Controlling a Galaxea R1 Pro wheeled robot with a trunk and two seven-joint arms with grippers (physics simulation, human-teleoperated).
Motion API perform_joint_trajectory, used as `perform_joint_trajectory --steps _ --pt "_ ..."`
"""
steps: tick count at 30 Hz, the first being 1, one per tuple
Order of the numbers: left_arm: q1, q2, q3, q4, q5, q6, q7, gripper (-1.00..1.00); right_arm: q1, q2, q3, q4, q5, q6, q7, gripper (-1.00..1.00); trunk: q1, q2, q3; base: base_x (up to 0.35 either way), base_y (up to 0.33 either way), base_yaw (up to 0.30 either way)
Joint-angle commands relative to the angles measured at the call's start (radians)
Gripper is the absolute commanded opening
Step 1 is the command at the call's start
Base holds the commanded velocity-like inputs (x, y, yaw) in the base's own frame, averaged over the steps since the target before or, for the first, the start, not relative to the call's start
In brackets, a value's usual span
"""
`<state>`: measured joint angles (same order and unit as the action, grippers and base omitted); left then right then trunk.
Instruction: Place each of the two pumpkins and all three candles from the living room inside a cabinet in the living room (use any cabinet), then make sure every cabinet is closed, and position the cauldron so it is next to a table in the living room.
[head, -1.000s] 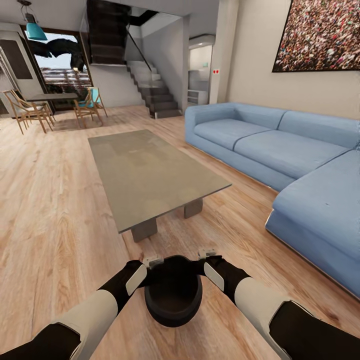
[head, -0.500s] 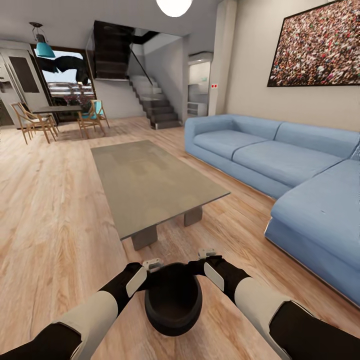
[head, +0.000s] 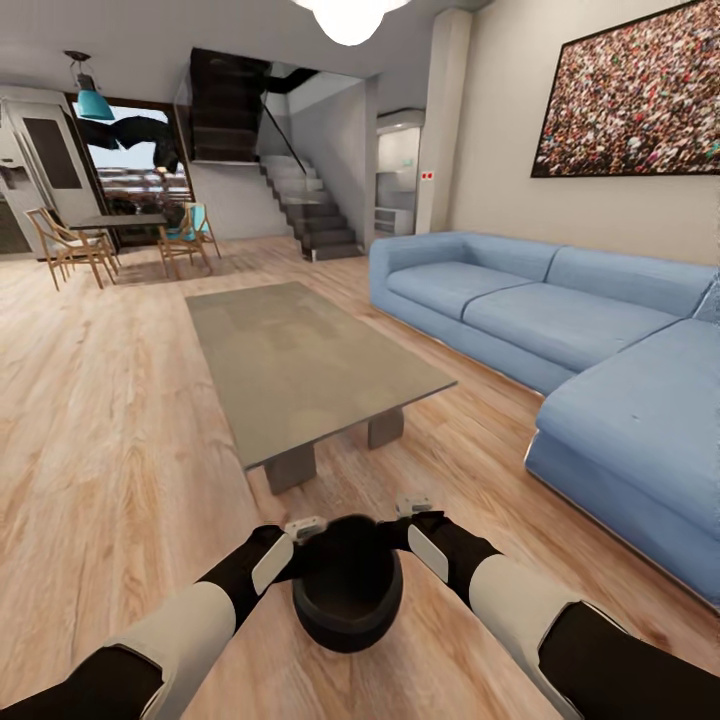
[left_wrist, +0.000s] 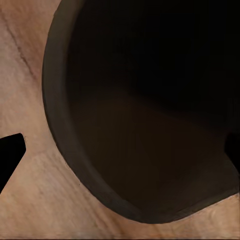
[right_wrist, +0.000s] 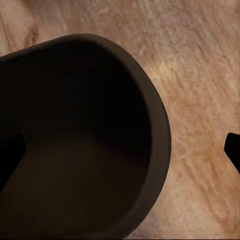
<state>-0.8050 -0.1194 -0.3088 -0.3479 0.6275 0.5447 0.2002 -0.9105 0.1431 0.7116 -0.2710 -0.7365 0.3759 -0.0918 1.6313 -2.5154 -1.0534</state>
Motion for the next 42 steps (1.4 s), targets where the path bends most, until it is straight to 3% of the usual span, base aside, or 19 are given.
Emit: perform_joint_trajectory --steps 1,8,28,42 --pt "0.000 0.001 -0.007 -0.002 0.011 0.003 0.008 1.00 -0.001 -0.001 0.008 -0.002 -0.011 0.002 -0.008 1.00 -0.001 0.000 -0.001 -0.304 0.000 0.000" --pt "0.000 0.001 -0.007 -0.002 0.011 0.001 0.008 1.00 -0.001 0.000 0.009 -0.002 -0.009 0.000 -0.008 1.00 -0.001 0.000 -0.001 -0.310 0.000 0.075" --pt "0.000 0.000 -0.007 -0.002 0.011 -0.004 0.008 1.00 -0.001 0.001 0.009 0.001 -0.009 -0.002 -0.008 1.00 -0.001 0.000 -0.001 -0.307 0.061 0.274" --pt "0.000 0.001 -0.007 -0.002 0.011 -0.007 0.008 1.00 -0.001 0.001 0.009 0.001 -0.009 -0.003 -0.006 1.00 -0.001 0.000 -0.001 -0.040 0.024 0.096"
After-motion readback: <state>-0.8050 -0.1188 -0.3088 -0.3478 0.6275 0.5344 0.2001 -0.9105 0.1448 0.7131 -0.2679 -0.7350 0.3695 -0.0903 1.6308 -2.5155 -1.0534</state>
